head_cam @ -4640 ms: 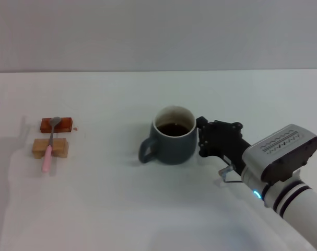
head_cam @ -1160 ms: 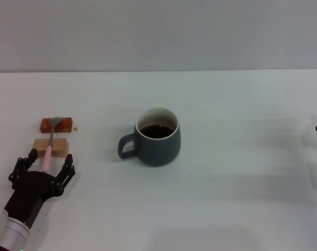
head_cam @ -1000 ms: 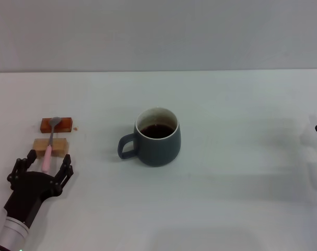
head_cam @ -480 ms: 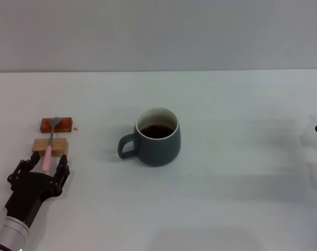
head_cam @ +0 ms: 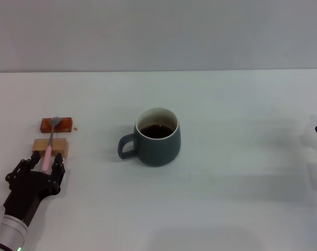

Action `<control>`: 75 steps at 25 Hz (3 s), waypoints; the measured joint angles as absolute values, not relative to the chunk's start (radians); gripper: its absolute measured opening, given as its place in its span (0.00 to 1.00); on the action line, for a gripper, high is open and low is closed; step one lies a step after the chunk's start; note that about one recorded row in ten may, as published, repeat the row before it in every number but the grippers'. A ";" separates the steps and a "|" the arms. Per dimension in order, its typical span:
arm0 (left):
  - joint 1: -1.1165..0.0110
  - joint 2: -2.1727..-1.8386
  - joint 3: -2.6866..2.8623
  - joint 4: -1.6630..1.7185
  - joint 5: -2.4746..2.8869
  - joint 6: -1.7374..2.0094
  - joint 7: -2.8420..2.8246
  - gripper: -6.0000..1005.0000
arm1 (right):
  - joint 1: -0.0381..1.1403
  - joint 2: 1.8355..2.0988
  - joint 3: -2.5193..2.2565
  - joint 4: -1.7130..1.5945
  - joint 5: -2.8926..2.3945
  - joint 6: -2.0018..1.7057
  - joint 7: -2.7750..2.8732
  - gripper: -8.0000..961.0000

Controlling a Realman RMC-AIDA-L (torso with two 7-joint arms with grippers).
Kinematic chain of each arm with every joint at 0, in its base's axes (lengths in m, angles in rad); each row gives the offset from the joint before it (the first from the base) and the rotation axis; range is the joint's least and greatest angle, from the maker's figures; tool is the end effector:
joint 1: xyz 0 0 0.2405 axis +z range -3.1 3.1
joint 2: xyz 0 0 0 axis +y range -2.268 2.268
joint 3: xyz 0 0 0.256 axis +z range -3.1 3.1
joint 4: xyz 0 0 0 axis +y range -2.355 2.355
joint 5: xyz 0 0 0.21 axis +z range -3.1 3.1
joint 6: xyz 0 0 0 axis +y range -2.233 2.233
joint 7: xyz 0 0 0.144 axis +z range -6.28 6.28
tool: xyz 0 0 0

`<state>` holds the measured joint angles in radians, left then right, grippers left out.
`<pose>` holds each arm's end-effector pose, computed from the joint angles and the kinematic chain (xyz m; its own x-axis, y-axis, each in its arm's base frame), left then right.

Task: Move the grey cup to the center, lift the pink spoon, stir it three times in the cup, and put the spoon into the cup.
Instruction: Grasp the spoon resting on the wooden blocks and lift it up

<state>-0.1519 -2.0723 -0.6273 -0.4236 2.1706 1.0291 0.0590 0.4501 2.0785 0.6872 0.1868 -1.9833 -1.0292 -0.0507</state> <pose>-0.3522 0.2444 -0.0690 0.7154 0.1860 0.6735 0.6978 -0.1398 -0.7026 0.3450 0.3352 -0.0211 0.7800 -0.0737 -0.6214 -0.6247 -0.0343 -0.7801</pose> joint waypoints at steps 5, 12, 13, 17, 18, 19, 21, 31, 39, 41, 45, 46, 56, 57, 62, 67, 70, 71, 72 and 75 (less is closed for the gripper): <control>-0.152 -2.072 -0.627 -0.424 2.171 1.026 0.058 0.52 | 0.449 2.079 0.687 0.187 -1.983 -1.029 -0.051 0.01; -0.150 -2.072 -0.627 -0.425 2.171 1.019 0.058 0.46 | 0.446 2.079 0.687 0.187 -1.983 -1.029 -0.051 0.01; -0.149 -2.072 -0.627 -0.426 2.171 1.020 0.058 0.45 | 0.446 2.078 0.687 0.187 -1.983 -1.029 -0.051 0.01; -0.147 -2.072 -0.627 -0.428 2.171 1.023 0.058 0.43 | 0.445 2.079 0.687 0.187 -1.983 -1.031 -0.051 0.01; -0.147 -2.072 -0.627 -0.428 2.171 1.024 0.058 0.43 | 0.444 2.079 0.687 0.187 -1.983 -1.032 -0.051 0.01; -0.147 -2.072 -0.627 -0.429 2.171 1.024 0.058 0.42 | 0.443 2.078 0.686 0.187 -1.983 -1.035 -0.051 0.01; -0.147 -2.072 -0.627 -0.430 2.171 1.024 0.058 0.40 | 0.442 2.078 0.686 0.188 -1.983 -1.037 -0.051 0.01; -0.148 -2.072 -0.630 -0.422 2.171 1.025 0.062 0.33 | 0.442 2.079 0.686 0.189 -1.984 -1.040 -0.051 0.01; -0.150 -2.071 -0.641 -0.414 2.171 1.020 0.058 0.22 | 0.440 2.078 0.686 0.190 -1.985 -1.040 -0.052 0.01; -0.150 -2.071 -0.641 -0.415 2.171 1.021 0.061 0.17 | 0.439 2.078 0.686 0.191 -1.985 -1.040 -0.052 0.01; -0.146 -2.071 -0.640 -0.422 2.175 1.036 0.064 0.17 | 0.435 2.079 0.685 0.193 -1.985 -1.040 -0.052 0.01; -0.146 -2.071 -0.639 -0.424 2.175 1.043 0.065 0.17 | 0.433 2.078 0.684 0.193 -1.985 -1.040 -0.052 0.01; -0.143 -2.060 -0.631 -0.460 2.226 1.107 0.069 0.17 | 0.411 2.078 0.683 0.200 -1.985 -1.059 -0.052 0.01; -0.141 -2.058 -0.635 -0.474 2.241 1.112 0.072 0.17 | 0.409 2.079 0.683 0.201 -1.985 -1.063 -0.052 0.01; -0.137 -2.038 -0.650 -0.542 2.260 1.105 0.119 0.17 | 0.406 2.078 0.683 0.201 -1.985 -1.066 -0.052 0.01; -0.136 -2.007 -0.652 -0.609 2.261 1.098 0.131 0.16 | 0.399 2.078 0.682 0.201 -1.985 -1.074 -0.052 0.01; -0.137 -1.993 -0.653 -0.637 2.261 1.099 0.131 0.15 | 0.397 2.078 0.678 0.201 -1.985 -1.078 -0.052 0.01; -0.139 -1.983 -0.654 -0.659 2.269 1.100 0.131 0.15 | 0.397 2.078 0.676 0.201 -1.985 -1.078 -0.052 0.01; -0.139 -1.979 -0.656 -0.669 2.272 1.100 0.131 0.15 | 0.397 2.078 0.674 0.201 -1.985 -1.078 -0.052 0.01; -0.139 -1.966 -0.682 -0.714 2.320 1.091 0.132 0.15 | 0.400 2.079 0.674 0.201 -1.985 -1.078 -0.052 0.01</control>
<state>-0.1390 -1.9657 -0.6820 -0.7145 2.3200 1.0909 0.1317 0.3995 2.0785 0.6736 0.2009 -1.9848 -1.0784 -0.0521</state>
